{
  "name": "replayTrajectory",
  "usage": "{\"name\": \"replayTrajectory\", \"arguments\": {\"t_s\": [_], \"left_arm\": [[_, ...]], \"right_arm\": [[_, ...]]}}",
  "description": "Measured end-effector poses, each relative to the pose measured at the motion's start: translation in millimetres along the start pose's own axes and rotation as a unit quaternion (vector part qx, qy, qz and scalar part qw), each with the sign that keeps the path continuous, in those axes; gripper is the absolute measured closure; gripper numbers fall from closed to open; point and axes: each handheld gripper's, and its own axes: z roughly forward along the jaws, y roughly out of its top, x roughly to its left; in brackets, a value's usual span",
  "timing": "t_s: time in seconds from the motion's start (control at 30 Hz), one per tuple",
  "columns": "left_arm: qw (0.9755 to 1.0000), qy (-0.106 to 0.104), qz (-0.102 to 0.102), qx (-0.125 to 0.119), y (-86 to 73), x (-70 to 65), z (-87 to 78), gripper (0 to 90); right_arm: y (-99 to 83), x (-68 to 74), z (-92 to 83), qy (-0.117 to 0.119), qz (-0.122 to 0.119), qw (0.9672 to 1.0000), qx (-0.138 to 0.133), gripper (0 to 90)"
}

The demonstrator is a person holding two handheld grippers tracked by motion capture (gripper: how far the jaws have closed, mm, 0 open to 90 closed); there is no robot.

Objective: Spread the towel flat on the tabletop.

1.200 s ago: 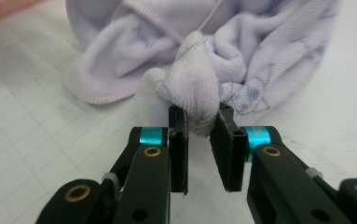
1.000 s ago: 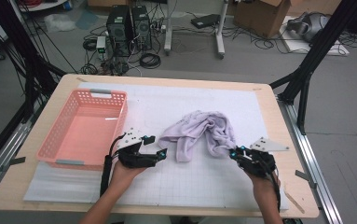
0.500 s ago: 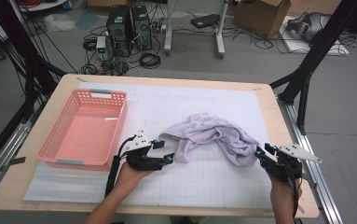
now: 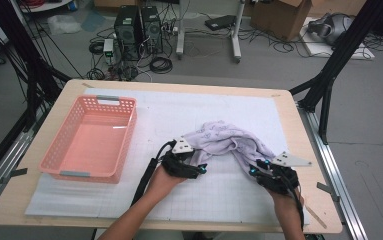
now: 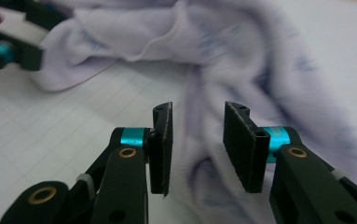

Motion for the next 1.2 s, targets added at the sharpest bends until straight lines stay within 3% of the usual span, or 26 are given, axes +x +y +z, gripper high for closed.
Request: {"name": "replayTrajectory", "arguments": {"t_s": [0.07,0.1,0.13,0.23,0.33,0.4,0.43,0.5,0.63,0.7,0.87,0.93,1.1,1.13,1.2], "left_arm": [[0.9992,0.023,0.004,0.032,1.4,-1.4,9.2,37.6],[0.9992,0.023,0.004,0.032,1.4,-1.4,9.2,41.9],[0.9984,0.032,0.013,0.045,-0.5,-1.2,15.0,51.6],[0.9986,0.040,0.009,0.034,0.5,4.2,10.6,76.3],[0.9988,0.043,0.000,0.023,1.7,10.3,2.8,81.7],[0.9986,0.052,-0.009,-0.003,4.7,20.4,-13.1,82.3],[0.9986,0.052,-0.009,-0.003,4.7,20.4,-13.1,82.4],[0.9978,0.059,-0.024,-0.019,7.7,32.2,-28.3,82.3],[0.9960,0.071,-0.042,-0.033,8.4,43.9,-40.3,82.3],[0.9934,0.086,-0.060,-0.046,7.1,55.3,-48.7,82.3],[0.9910,0.104,-0.070,-0.047,5.1,66.0,-54.4,82.3],[0.9899,0.111,-0.074,-0.048,4.2,69.8,-55.4,82.3],[0.9885,0.122,-0.086,-0.027,-2.1,77.3,-58.1,80.5],[0.9885,0.119,-0.090,-0.023,-3.5,77.6,-58.3,75.7],[0.9891,0.108,-0.099,-0.015,-5.0,77.4,-59.9,61.3]], "right_arm": [[-0.7,4.3,10.2,0.009,-0.008,0.9998,0.016,63.0],[-0.8,6.0,15.0,0.011,-0.011,0.9996,0.023,63.3],[-0.7,7.1,19.3,0.010,-0.013,0.9994,0.031,64.0],[-1.6,6.2,30.0,-0.004,-0.015,0.9985,0.052,70.7],[-3.0,4.6,33.0,-0.013,-0.017,0.9977,0.065,74.9],[-4.6,3.4,33.0,-0.014,-0.019,0.9968,0.077,85.2],[-4.6,3.1,32.5,-0.007,-0.022,0.9966,0.079,86.7],[-4.2,4.6,30.2,0.004,-0.023,0.9966,0.079,86.9],[-3.3,11.1,16.3,0.040,-0.029,0.9966,0.066,87.1],[-3.4,16.3,6.1,0.051,-0.037,0.9961,0.061,87.2],[-10.1,25.7,-13.9,0.076,-0.054,0.9936,0.064,87.2],[-19.5,31.0,-28.4,0.093,-0.067,0.9907,0.073,87.2],[-34.0,34.1,-50.5,0.113,-0.086,0.9867,0.079,87.2],[-35.7,34.0,-54.1,0.118,-0.086,0.9862,0.078,86.8],[-37.2,32.4,-59.8,0.118,-0.079,0.9879,0.063,75.9]]}}
